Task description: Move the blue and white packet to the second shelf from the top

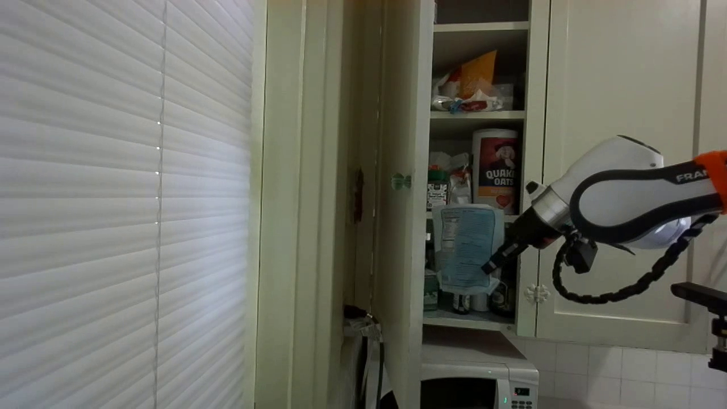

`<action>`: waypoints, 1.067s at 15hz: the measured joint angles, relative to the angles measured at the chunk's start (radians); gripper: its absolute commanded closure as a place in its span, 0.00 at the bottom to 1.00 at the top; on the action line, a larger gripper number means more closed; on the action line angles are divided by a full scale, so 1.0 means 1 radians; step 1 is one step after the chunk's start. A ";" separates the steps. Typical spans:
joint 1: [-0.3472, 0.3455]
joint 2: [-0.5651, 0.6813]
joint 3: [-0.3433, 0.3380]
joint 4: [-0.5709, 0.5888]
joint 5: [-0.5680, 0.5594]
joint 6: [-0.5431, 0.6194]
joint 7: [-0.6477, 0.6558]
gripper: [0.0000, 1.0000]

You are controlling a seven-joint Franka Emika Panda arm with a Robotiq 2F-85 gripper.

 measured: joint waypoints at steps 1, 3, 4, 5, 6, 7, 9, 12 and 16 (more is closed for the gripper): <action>-0.007 -0.025 0.014 0.011 0.007 -0.023 0.000 1.00; -0.022 -0.067 0.033 0.040 0.013 -0.063 0.000 1.00; -0.026 -0.084 0.038 0.059 0.015 -0.082 -0.001 1.00; -0.028 -0.097 0.040 0.080 0.017 -0.098 -0.001 1.00; -0.029 -0.107 0.042 0.104 0.019 -0.115 -0.004 1.00; -0.029 -0.112 0.044 0.131 0.021 -0.125 -0.008 1.00; -0.028 -0.111 0.047 0.192 0.024 -0.135 -0.018 1.00; -0.014 -0.095 0.051 0.278 0.027 -0.139 -0.030 1.00; 0.020 -0.043 0.058 0.402 0.032 -0.141 -0.054 1.00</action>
